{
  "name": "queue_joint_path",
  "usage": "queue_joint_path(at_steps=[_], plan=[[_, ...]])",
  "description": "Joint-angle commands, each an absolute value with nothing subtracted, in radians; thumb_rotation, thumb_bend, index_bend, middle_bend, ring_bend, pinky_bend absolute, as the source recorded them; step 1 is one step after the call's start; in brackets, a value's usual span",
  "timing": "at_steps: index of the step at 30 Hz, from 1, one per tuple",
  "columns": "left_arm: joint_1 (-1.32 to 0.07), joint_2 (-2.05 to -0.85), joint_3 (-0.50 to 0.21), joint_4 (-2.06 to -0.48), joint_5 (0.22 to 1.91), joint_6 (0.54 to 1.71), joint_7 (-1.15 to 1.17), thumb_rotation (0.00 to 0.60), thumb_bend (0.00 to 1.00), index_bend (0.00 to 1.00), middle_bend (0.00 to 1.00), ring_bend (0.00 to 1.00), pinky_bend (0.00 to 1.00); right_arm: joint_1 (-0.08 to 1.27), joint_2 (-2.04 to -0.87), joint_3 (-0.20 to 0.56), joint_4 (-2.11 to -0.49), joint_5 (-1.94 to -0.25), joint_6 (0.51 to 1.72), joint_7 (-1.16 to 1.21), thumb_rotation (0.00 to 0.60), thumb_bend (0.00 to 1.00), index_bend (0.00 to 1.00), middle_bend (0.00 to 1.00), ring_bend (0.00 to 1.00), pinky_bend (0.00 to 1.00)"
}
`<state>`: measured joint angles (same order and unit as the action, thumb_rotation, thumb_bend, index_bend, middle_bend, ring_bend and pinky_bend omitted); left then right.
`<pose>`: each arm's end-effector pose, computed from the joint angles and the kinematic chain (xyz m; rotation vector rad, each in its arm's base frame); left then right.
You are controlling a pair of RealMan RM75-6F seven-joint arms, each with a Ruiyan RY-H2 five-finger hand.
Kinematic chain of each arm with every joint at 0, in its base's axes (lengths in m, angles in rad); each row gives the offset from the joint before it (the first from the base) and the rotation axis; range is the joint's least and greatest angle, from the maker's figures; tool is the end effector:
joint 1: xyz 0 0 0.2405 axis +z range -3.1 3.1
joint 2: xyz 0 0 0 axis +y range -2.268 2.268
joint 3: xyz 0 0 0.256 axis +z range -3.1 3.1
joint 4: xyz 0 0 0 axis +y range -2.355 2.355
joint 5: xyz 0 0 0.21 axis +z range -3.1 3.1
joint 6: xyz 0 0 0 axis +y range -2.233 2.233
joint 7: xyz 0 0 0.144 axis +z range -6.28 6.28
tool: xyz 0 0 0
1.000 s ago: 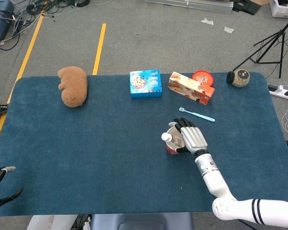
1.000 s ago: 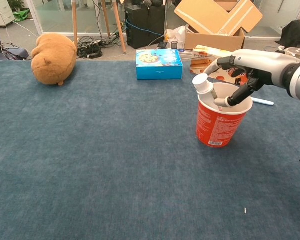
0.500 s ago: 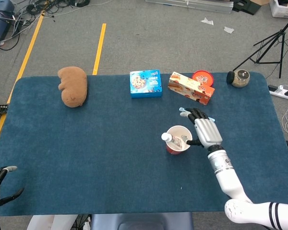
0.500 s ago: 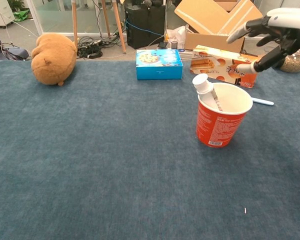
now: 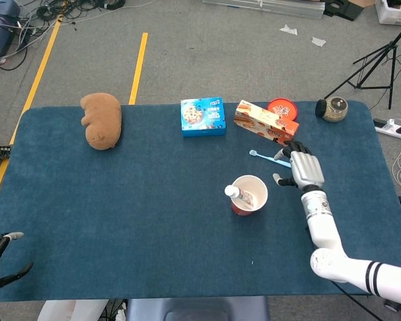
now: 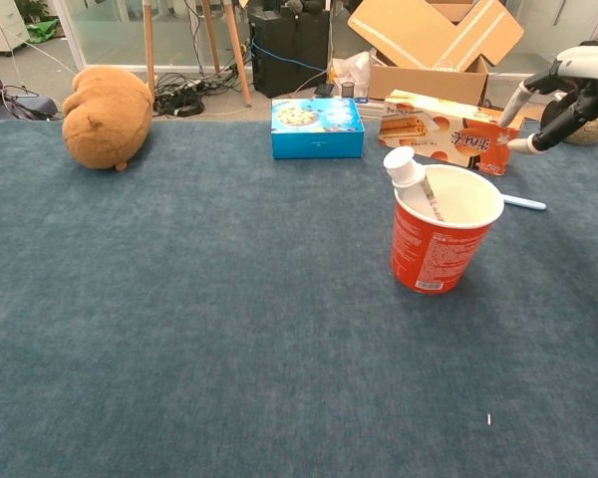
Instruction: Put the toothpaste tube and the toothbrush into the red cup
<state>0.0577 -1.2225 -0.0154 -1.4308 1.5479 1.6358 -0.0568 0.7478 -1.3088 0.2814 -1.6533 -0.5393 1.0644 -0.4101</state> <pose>-0.3448 0.1270 0.1543 -1.2899 -0.8638 -0.8784 -0.1937 -0.3734 0.0790 1.3592 -1.2492 0.7959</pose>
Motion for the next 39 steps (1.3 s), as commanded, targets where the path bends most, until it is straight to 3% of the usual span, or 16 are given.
queue_joint_path(at_steps=[1,19,23,28,31,39], plan=[[0.060,-1.224,-0.014,-1.425,1.545,1.636,-0.063,0.600,0.00,0.32,0.37,0.33,0.42,0.796,-1.375,0.285,-1.551,-0.463,1.026,-0.455,0.600,0.21,0.42,0.13,0.00,0.13],[0.071,-1.228,-0.013,-1.391,1.534,1.636,-0.102,0.600,0.00,0.32,0.37,0.33,0.42,0.925,-1.573,0.320,-1.203,-0.310,0.956,-0.592,0.600,0.26,0.47,0.13,0.00,0.14],[0.072,-1.229,-0.013,-1.385,1.531,1.636,-0.109,0.600,0.00,0.32,0.37,0.33,0.42,0.940,-1.608,0.329,-1.136,-0.295,0.939,-0.607,0.600,0.26,0.49,0.14,0.00,0.23],[0.072,-1.229,-0.013,-1.378,1.528,1.630,-0.115,0.600,0.00,0.32,0.37,0.33,0.42,0.947,-1.643,0.327,-1.075,-0.303,0.951,-0.634,0.600,0.27,0.51,0.30,0.08,0.41],[0.072,-1.229,-0.013,-1.376,1.529,1.630,-0.117,0.600,0.00,0.32,0.37,0.33,0.42,0.950,-1.655,0.329,-1.053,-0.300,0.958,-0.657,0.600,0.27,0.51,0.44,0.21,0.49],[0.071,-1.231,-0.013,-1.374,1.529,1.626,-0.116,0.600,0.00,0.32,0.37,0.33,0.42,0.951,-1.653,0.344,-1.032,-0.293,0.941,-0.705,0.600,0.27,0.51,0.89,0.61,0.87]])
